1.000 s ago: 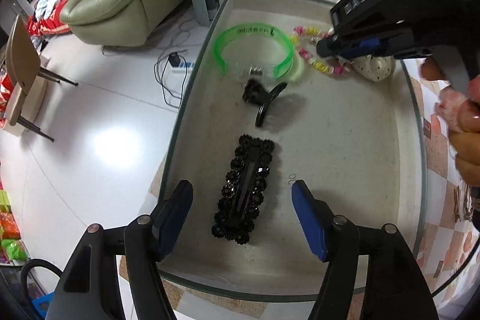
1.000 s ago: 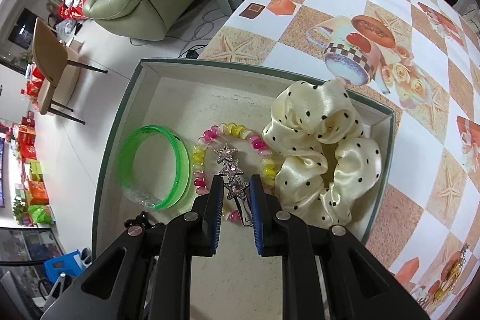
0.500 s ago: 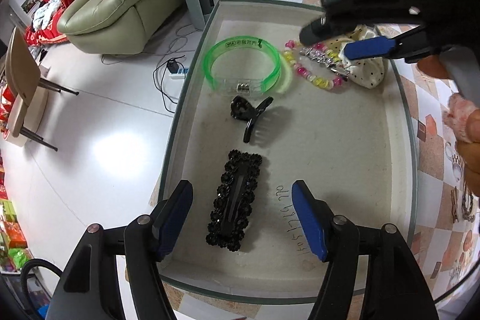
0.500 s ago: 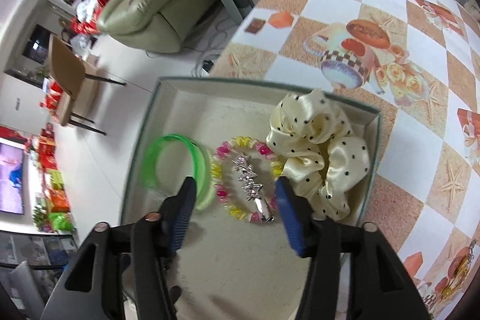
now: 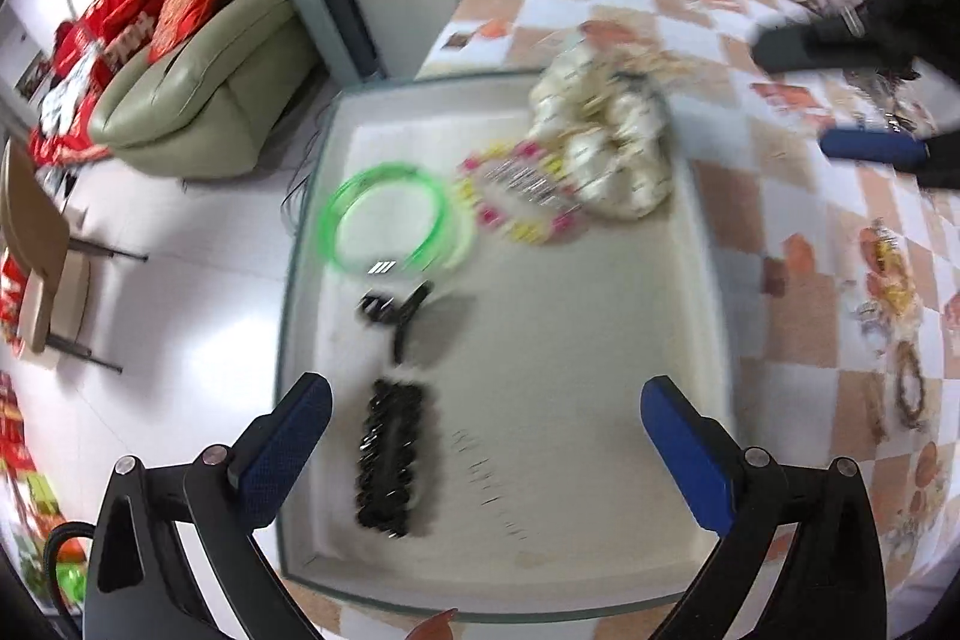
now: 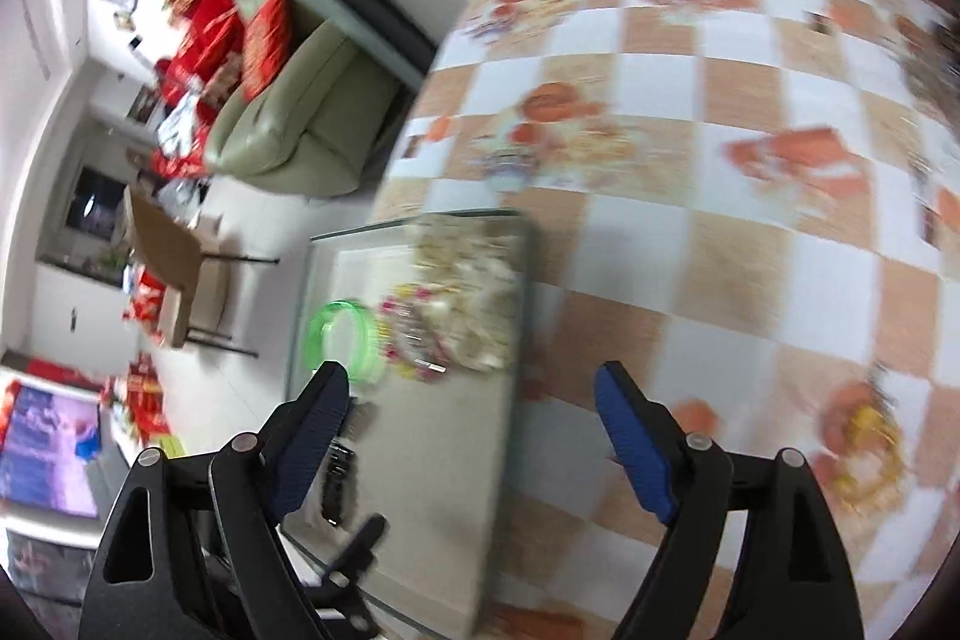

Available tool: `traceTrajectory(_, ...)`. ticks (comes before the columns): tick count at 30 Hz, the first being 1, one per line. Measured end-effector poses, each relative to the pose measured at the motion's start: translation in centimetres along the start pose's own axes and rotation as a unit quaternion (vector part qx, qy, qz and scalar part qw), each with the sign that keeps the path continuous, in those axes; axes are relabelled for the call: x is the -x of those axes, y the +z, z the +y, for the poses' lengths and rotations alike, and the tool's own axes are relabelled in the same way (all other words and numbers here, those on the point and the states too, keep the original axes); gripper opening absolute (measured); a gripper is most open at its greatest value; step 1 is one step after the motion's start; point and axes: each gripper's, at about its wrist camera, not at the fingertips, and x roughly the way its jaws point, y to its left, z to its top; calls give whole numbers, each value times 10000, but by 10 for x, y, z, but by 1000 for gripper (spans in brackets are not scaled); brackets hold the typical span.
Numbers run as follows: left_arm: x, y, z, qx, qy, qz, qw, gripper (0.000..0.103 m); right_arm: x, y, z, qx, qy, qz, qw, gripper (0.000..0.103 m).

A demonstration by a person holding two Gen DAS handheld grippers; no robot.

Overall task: Organize jewelry
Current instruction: 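Move both open grippers back over the jewelry on the table, then grasp the yellow hair tie with the left gripper while the right gripper grasps the braided bracelet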

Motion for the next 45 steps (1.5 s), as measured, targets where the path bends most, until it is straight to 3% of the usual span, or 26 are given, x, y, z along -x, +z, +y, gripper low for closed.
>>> traceTrajectory(11,19,26,-83,-687,-498,-265,9960,103,86,-51,-118,-1000,-991,-341,9894,88)
traceTrajectory(21,8,27,-156,-1280,-890,-27,9878,103,117,-114,-194,-1675,-1554,-134,9735,88)
traceTrajectory(28,-13,39,-184,-1341,-1207,246,9833,103,111,-141,-195,-1623,-1636,39,9731,88)
traceTrajectory(36,-34,56,-229,-1719,-1478,268,9736,103,94,-154,-183,-1416,-1655,134,9759,88)
traceTrajectory(43,-54,60,-255,-1989,-1516,356,9676,103,78,-155,-174,-1218,-1810,53,9759,88)
traceTrajectory(45,-60,61,-261,-2065,-1467,393,9666,99,73,-154,-171,-1108,-1894,10,9756,88)
